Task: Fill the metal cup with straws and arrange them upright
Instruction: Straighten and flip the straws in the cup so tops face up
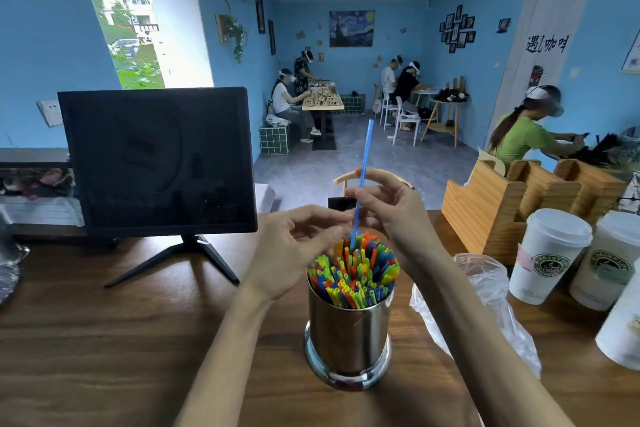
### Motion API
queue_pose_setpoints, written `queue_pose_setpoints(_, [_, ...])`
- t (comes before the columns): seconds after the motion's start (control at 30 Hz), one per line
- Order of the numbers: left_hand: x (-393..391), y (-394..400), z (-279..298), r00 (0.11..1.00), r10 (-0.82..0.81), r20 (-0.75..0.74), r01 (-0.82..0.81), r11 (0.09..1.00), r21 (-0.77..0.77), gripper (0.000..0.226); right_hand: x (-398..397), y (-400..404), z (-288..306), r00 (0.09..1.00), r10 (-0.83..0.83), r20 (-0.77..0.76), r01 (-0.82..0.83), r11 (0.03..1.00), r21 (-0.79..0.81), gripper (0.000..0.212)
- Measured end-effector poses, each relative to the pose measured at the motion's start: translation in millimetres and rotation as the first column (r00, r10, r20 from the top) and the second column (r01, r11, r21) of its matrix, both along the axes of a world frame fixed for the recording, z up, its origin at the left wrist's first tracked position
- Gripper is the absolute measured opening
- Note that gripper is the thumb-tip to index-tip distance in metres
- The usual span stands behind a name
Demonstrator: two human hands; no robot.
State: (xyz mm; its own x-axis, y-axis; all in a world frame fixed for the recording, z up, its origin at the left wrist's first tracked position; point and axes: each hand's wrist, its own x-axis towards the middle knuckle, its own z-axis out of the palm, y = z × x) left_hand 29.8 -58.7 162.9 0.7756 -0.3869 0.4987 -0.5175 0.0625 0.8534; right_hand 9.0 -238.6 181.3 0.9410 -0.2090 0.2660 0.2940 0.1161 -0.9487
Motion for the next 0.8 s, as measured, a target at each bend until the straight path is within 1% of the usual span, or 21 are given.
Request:
queue_pose_setpoints(0.07, [12,-3,-10,0.982,0.183,-0.056,-0.186,0.981,-0.059,0.016,1,-3,-7,0.987,-0.125,0.1,0.142,0.971,-0.193,0.061])
queue_pose_setpoints(0.1, [20,-4,-15,0.962,0.264,-0.069,-0.267,0.963,-0.03,0.015,2,-5,-9,0.977,-0.154,0.146,0.189,0.943,-0.275,0.077])
queue_pose_setpoints(0.13, [28,-5,-20,0.948,0.311,-0.07,-0.309,0.95,0.037,0.014,3,-7,-11,0.968,-0.172,0.185,0.228,0.908,-0.351,0.091])
queue_pose_setpoints(0.17, [35,-6,-26,0.944,0.323,-0.069,-0.313,0.941,0.129,0.013,4,-8,-13,0.96,-0.184,0.213,0.26,0.869,-0.422,0.102])
queue_pose_setpoints(0.23, [42,-7,-34,0.942,0.328,-0.068,-0.297,0.912,0.282,0.014,6,-10,-17,0.952,-0.189,0.24,0.294,0.782,-0.55,0.119])
queue_pose_setpoints(0.27, [44,-8,-38,0.94,0.335,-0.064,-0.3,0.903,0.308,0.014,6,-11,-19,0.954,-0.183,0.239,0.294,0.738,-0.607,0.124])
queue_pose_setpoints(0.33, [45,-10,-43,0.939,0.337,-0.07,-0.302,0.904,0.303,0.014,6,-12,-24,0.963,-0.165,0.211,0.266,0.674,-0.689,0.129])
queue_pose_setpoints(0.43, [47,-11,-45,0.935,0.334,-0.119,-0.29,0.913,0.285,0.015,7,-11,-30,0.958,-0.182,0.22,0.286,0.622,-0.729,0.133])
queue_pose_setpoints(0.5, [49,-9,-45,0.936,0.33,-0.124,-0.283,0.914,0.291,0.015,10,-12,-31,0.952,-0.194,0.238,0.307,0.603,-0.736,0.136])
queue_pose_setpoints(0.6, [50,-7,-45,0.939,0.319,-0.126,-0.27,0.914,0.303,0.016,14,-16,-30,0.957,-0.173,0.231,0.289,0.558,-0.778,0.127])
queue_pose_setpoints(0.67, [50,-7,-43,0.934,0.32,-0.158,-0.26,0.913,0.313,0.015,16,-15,-31,0.954,-0.188,0.231,0.297,0.529,-0.795,0.11])
queue_pose_setpoints(0.7, [50,-7,-41,0.932,0.317,-0.179,-0.248,0.912,0.326,0.014,17,-15,-33,0.949,-0.204,0.241,0.313,0.52,-0.795,0.095])
queue_pose_setpoints(0.8, [50,-8,-38,0.928,0.299,-0.222,-0.207,0.91,0.358,0.008,16,-12,-37,0.934,-0.237,0.267,0.353,0.504,-0.788,0.033])
